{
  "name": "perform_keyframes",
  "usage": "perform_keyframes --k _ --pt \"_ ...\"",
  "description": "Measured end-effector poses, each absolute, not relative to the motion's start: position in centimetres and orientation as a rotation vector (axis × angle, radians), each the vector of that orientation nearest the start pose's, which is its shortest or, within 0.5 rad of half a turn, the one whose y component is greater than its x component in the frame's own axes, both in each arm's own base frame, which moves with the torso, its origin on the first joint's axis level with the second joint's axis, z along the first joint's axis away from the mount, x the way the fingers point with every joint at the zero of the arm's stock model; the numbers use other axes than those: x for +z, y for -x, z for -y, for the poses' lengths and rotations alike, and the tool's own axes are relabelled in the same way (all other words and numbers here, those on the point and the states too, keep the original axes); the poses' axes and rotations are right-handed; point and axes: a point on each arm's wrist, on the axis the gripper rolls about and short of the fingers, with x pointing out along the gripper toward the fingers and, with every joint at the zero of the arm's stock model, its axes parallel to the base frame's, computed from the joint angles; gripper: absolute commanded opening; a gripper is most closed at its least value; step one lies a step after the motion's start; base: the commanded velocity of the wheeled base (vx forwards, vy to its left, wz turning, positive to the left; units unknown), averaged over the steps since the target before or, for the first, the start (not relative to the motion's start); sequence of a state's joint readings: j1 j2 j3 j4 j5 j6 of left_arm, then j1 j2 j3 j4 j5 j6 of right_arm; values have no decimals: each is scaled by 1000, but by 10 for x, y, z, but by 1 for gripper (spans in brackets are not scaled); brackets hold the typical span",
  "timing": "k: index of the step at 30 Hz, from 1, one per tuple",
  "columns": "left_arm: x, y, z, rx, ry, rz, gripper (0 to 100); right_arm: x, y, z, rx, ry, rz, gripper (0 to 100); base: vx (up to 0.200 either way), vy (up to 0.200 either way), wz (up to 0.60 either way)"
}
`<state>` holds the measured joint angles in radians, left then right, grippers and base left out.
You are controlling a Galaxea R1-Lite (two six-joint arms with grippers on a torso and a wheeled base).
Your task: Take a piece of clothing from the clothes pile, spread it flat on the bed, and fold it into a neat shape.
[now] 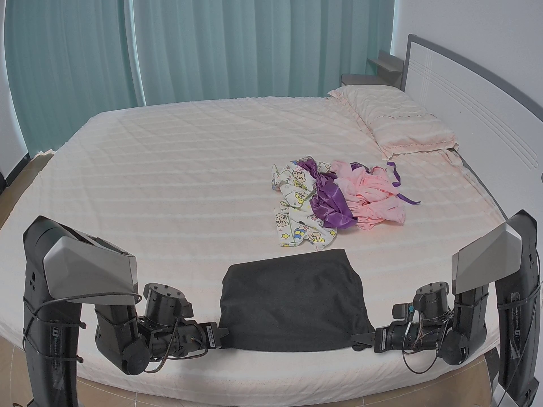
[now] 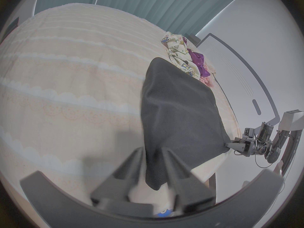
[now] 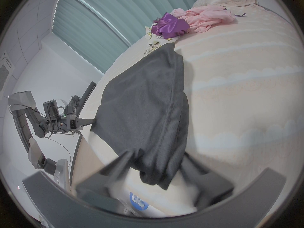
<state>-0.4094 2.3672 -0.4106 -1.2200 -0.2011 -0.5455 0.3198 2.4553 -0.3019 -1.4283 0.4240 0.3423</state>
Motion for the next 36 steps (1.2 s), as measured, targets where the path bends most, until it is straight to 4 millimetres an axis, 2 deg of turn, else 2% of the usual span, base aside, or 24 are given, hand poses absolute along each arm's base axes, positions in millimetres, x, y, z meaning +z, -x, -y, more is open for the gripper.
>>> perform_keyframes --k 5,10,18,23,27,28,36 --pt "-49 -268 122 -366 426 -879 100 -60 -262 -91 569 -356 -820 100 0 0 0" --pt "-45 -271 118 -358 436 -863 100 -46 -275 -81 559 -395 -746 100 0 0 0" --pt "-30 -291 103 -310 548 -789 100 -26 -331 -78 505 -600 -602 100 0 0 0" --pt "-23 -303 100 -287 634 -748 100 -29 -366 -84 446 -683 -586 100 0 0 0" --pt "-18 -309 98 -282 671 -724 100 -40 -383 -96 414 -736 -628 100 0 0 0" --pt "-17 -310 98 -280 677 -718 100 -44 -385 -100 412 -740 -636 0 0 0 0" --pt "-15 -313 98 -281 686 -703 100 -57 -394 -111 382 -738 -657 0 0 0 0"
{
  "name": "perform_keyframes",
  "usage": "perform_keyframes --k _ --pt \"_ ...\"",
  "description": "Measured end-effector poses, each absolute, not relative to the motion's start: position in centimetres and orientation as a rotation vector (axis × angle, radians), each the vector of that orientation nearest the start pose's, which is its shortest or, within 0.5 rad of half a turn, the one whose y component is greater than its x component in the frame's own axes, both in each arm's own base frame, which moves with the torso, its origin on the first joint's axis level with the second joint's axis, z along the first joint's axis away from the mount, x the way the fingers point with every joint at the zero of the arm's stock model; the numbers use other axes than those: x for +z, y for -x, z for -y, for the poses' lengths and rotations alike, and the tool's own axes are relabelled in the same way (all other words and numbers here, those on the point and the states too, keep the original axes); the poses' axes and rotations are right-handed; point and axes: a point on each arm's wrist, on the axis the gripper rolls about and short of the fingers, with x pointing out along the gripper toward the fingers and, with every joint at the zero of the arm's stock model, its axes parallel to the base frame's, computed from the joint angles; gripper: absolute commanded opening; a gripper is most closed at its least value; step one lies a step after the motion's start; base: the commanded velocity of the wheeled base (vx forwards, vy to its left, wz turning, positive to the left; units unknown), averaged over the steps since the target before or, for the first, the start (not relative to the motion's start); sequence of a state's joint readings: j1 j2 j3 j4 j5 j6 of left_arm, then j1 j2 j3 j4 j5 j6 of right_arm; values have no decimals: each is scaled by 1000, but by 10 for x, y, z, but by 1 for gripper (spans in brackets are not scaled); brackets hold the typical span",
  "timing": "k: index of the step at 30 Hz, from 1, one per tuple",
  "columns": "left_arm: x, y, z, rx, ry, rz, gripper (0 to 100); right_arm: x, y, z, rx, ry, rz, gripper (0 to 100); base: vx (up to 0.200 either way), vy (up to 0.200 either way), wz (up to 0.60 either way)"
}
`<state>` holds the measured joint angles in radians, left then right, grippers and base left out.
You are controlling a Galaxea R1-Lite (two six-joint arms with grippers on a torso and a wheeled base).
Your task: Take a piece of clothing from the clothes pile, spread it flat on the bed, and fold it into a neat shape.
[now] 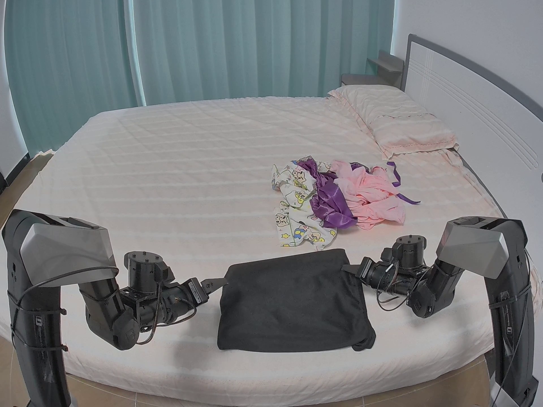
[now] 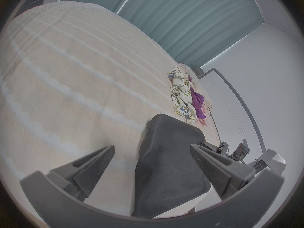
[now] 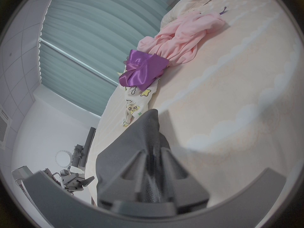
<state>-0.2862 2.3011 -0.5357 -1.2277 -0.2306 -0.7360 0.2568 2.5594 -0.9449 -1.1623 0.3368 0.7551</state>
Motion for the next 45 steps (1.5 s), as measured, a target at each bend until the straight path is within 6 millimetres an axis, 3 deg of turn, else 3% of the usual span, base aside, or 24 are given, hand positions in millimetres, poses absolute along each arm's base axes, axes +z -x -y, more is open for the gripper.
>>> perform_keyframes --k 15,16,28,36,45 --pt "-13 -315 99 -283 684 -690 100 -57 -405 -111 333 -760 -560 0 0 0 0" --pt "-13 -315 99 -283 683 -689 100 -57 -405 -111 333 -760 -558 100 0 0 0" --pt "-6 -323 114 -256 741 -610 100 -60 -401 -108 318 -754 -555 100 0 0 0" --pt "12 -327 155 -344 838 -475 100 -57 -406 -94 261 -756 -491 100 0 0 0" --pt "-10 -343 170 -357 833 -477 100 -55 -407 -91 255 -760 -467 100 0 0 0"
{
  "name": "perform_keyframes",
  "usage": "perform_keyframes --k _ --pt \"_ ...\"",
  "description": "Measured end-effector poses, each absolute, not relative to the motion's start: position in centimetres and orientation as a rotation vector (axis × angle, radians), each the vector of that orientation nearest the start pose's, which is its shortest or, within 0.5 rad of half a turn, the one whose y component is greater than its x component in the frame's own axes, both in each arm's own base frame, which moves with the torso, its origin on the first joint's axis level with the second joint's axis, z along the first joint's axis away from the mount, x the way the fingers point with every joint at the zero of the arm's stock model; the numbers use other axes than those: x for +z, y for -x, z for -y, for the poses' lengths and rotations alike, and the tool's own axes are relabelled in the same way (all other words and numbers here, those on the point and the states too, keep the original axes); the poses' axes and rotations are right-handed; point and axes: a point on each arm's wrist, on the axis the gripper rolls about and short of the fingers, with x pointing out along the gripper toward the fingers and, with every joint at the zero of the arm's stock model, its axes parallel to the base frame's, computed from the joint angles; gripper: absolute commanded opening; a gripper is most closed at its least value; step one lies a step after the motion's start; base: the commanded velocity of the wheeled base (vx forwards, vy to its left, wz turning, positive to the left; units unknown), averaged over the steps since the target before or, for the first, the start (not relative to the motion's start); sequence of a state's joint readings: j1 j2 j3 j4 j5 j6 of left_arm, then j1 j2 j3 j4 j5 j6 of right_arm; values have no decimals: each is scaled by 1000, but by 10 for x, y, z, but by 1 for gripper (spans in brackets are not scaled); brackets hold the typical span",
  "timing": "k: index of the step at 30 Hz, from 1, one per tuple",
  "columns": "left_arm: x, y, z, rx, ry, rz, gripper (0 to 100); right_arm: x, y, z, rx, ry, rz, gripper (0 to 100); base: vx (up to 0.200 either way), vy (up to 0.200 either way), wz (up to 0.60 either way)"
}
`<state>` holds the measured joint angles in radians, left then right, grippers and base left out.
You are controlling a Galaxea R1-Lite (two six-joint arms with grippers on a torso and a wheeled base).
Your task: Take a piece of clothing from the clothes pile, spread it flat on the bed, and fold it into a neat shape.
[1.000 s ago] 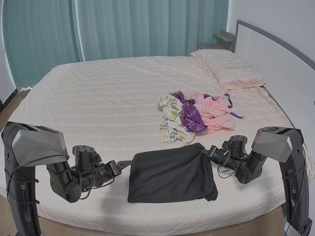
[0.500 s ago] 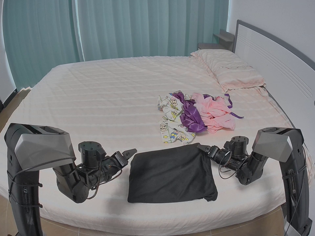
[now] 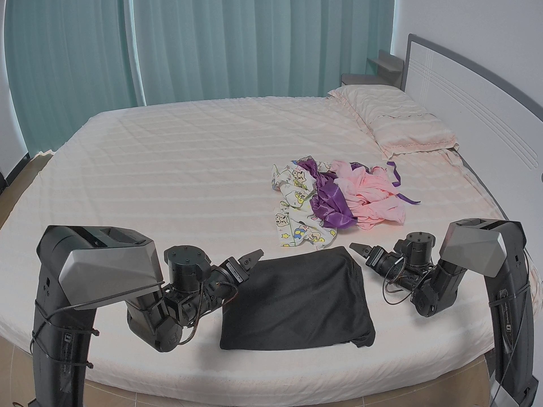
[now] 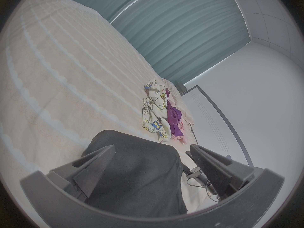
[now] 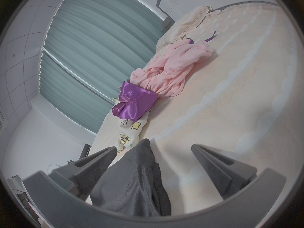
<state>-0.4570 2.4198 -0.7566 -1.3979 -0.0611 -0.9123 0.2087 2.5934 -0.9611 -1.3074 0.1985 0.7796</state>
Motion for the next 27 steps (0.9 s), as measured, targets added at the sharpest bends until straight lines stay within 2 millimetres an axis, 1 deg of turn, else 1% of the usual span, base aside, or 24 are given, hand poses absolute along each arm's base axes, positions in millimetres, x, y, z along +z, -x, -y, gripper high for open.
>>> perform_keyframes --k 12,15,22,27 --pt "-40 -354 174 -307 717 -459 100 -55 -407 -90 241 -761 -461 100 0 0 0" --pt "-47 -356 174 -297 693 -458 100 -53 -408 -90 245 -762 -432 100 0 0 0" --pt "-54 -360 172 -270 689 -451 100 -54 -402 -92 255 -759 -428 100 0 0 0" --pt "-54 -362 170 -239 692 -433 100 -57 -397 -102 274 -752 -449 100 0 0 0"
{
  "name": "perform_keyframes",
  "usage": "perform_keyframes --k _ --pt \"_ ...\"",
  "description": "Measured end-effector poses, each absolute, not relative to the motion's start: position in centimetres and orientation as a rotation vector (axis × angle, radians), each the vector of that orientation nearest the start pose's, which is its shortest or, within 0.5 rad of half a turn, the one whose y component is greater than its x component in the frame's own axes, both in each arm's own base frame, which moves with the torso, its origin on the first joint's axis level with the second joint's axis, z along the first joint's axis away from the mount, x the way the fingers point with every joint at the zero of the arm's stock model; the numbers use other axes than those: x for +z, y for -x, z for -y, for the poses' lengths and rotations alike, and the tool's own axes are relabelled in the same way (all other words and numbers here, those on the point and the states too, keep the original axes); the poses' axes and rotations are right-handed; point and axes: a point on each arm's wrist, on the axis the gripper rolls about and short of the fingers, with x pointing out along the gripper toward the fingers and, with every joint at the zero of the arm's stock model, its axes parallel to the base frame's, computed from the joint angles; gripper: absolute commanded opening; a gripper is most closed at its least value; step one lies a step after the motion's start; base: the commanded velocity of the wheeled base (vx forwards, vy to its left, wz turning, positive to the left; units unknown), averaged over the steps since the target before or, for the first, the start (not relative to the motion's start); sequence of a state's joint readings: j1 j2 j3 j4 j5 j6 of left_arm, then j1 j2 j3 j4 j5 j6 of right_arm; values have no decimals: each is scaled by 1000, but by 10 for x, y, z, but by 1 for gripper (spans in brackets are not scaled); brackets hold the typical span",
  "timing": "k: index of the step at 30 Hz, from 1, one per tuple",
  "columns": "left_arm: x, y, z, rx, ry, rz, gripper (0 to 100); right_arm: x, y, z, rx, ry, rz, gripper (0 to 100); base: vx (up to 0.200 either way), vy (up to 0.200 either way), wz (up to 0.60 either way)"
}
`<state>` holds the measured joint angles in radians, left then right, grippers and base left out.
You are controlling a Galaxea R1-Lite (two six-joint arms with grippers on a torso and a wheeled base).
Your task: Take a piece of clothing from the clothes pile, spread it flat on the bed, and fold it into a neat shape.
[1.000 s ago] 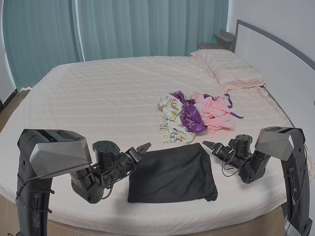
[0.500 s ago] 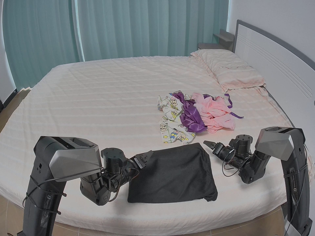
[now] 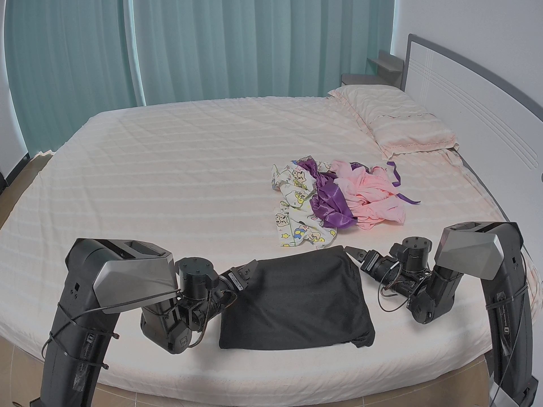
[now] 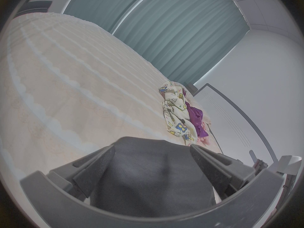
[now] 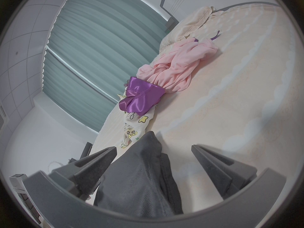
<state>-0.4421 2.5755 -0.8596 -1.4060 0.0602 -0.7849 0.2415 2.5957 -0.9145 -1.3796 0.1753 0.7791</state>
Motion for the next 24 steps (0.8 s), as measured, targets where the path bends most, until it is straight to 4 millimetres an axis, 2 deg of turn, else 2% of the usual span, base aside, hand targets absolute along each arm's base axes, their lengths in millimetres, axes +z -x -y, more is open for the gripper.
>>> perform_keyframes --k 4,7,16,20,24 --pt "-47 -362 166 -218 719 -419 100 -55 -397 -102 274 -753 -445 100 0 0 0" --pt "-34 -360 159 -206 771 -407 100 -50 -397 -96 263 -756 -434 100 0 0 0" --pt "26 -355 118 -230 868 -347 100 -15 -394 -71 228 -769 -360 100 0 0 0" --pt "53 -347 107 -235 876 -348 100 0 -380 -64 217 -772 -343 100 0 0 0" --pt "86 -337 95 -235 882 -323 100 15 -357 -57 210 -768 -322 100 0 0 0"
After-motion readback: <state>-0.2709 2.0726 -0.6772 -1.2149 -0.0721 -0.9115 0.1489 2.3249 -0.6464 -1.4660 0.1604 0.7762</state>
